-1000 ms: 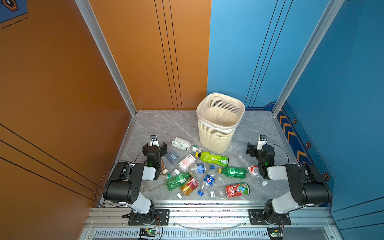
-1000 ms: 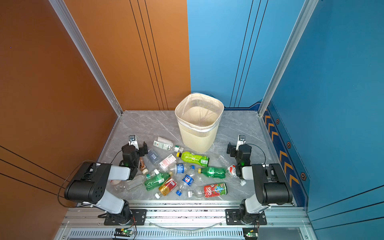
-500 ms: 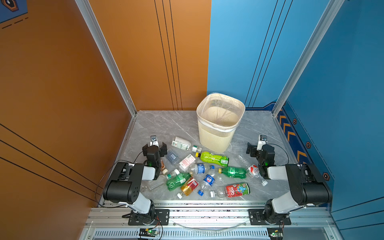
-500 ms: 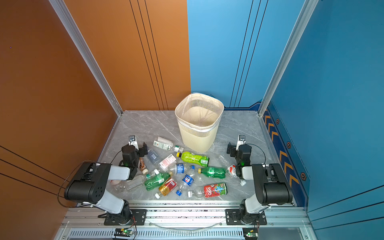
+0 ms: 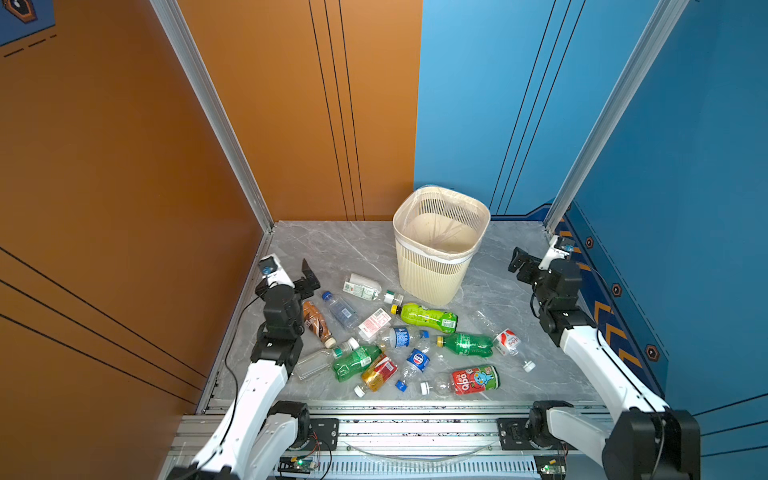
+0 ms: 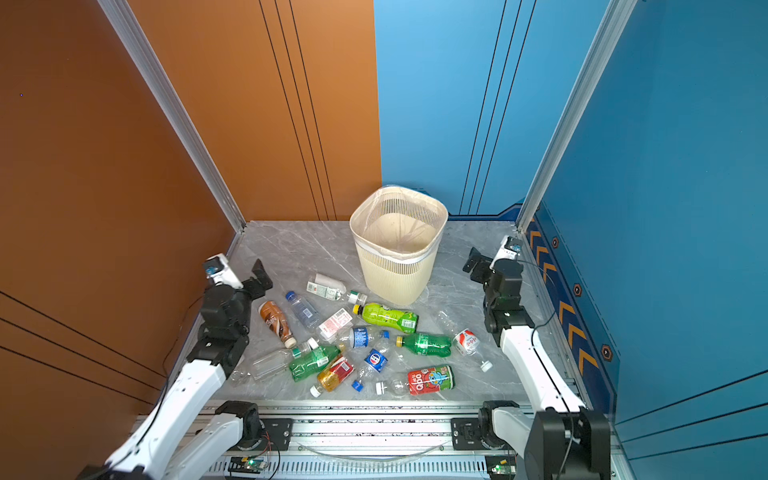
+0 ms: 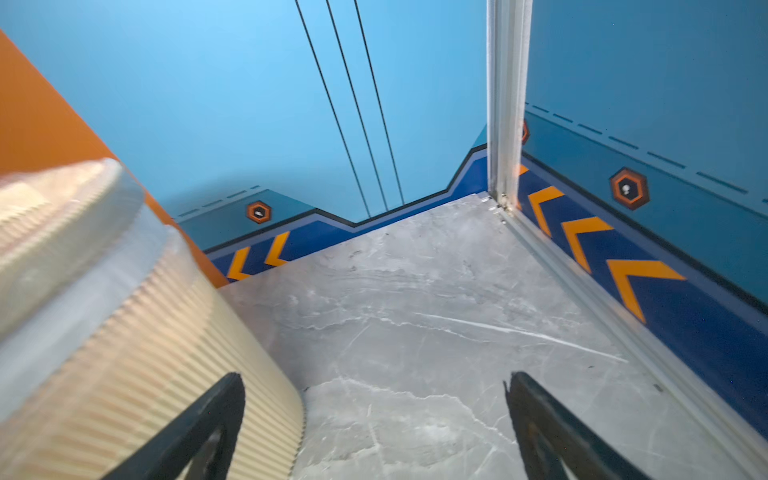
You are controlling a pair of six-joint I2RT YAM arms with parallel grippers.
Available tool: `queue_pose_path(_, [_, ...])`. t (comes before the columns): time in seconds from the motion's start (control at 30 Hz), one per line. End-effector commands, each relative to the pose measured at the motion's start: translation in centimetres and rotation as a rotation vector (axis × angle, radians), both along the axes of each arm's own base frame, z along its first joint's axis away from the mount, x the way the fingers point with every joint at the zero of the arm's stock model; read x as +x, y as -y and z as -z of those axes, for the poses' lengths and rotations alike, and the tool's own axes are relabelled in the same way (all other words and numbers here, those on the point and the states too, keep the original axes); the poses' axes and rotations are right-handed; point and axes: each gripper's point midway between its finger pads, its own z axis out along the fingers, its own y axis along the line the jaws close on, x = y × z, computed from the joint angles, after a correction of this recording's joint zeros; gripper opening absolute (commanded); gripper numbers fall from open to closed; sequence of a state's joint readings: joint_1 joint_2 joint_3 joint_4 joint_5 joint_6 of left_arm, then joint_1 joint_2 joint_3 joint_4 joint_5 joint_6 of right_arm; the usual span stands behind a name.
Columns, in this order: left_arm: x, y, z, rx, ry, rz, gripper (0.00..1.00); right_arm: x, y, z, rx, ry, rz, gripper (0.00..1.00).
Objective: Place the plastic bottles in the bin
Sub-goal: 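Close the right gripper on the clear bottle while the left arm reaches forward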
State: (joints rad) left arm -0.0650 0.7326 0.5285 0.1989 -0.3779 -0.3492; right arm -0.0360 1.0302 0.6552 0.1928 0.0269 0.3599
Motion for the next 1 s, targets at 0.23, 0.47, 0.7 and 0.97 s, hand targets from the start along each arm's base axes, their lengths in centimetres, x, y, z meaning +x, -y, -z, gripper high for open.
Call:
queue_pose_path(0.23, [-2.9, 0.9, 9.3, -0.247, -0.27, 0.037, 0.97, -9.3, -7.5, 11.7, 0.012, -0.6, -0.291, 1.0])
queue_pose_path(0.47, [-2.6, 1.7, 9.3, -0.207, -0.326, 0.094, 0.98, -10.4, -9.1, 14.2, -0.095, -0.713, -0.318, 1.0])
queue_pose_path(0.7, [-2.6, 2.0, 9.5, -0.241, -0.323, 0.102, 0.98, -9.9, -7.9, 15.2, -0.135, -0.784, -0.259, 1.0])
queue_pose_path(0.97, [-3.1, 1.7, 8.9, -0.253, -0.285, 0.089, 0.98, -8.8, -6.8, 16.3, -0.206, -0.869, -0.221, 1.0])
